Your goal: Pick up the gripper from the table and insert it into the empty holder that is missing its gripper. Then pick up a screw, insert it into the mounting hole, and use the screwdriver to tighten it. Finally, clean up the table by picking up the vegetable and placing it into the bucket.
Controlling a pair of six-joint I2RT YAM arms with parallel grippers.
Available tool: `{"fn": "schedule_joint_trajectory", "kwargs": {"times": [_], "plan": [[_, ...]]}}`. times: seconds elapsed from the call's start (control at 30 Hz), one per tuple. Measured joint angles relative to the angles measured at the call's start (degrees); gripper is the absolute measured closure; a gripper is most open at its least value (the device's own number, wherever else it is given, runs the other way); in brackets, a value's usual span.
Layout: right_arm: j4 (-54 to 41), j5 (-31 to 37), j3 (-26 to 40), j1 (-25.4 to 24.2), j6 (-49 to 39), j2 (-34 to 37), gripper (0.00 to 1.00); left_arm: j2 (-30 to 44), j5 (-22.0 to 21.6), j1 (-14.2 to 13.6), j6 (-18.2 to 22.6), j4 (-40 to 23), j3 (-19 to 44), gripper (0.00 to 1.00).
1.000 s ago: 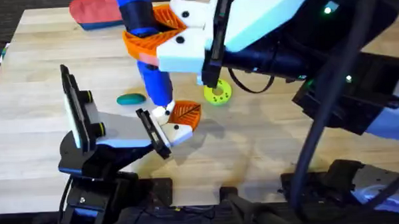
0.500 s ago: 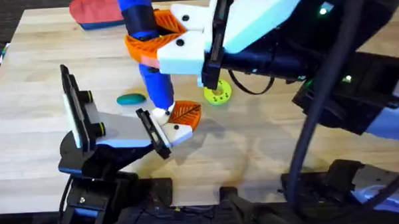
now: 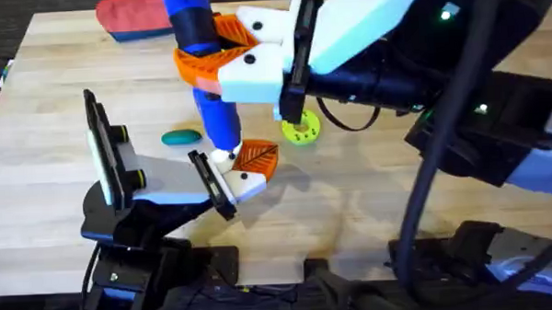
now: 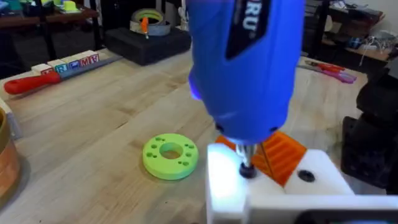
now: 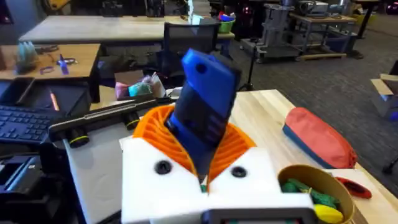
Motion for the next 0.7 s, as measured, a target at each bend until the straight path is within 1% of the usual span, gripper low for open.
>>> {"fn": "schedule_joint_trajectory", "kwargs": {"times": [0.27, 0.33, 0.53, 0.63, 0.7], "plan": [[0.67, -0.02, 0.00, -0.04, 0.03, 0.02, 0.996, 0.00, 0.00, 0.00, 0.02, 0.00, 0.00, 0.995], [4.95, -0.02, -0.04, -0.04, 0.43, -0.31, 0.996, -0.01, 0.00, 0.00, 0.02, 0.00, 0.00, 0.995], [6.91, -0.21, -0.04, -1.39, 1.02, -3.51, 0.996, 0.00, -0.01, 0.00, 0.02, 0.00, 0.00, 0.995], [3.00, 1.34, -0.02, -3.27, -1.05, -4.04, 0.996, 0.00, -0.02, 0.00, 0.02, 0.00, 0.00, 0.995], [-2.62, 4.52, -0.02, -5.12, -5.52, -4.04, 0.996, 0.00, 0.00, 0.00, 0.02, 0.02, 0.00, 0.995]]}}
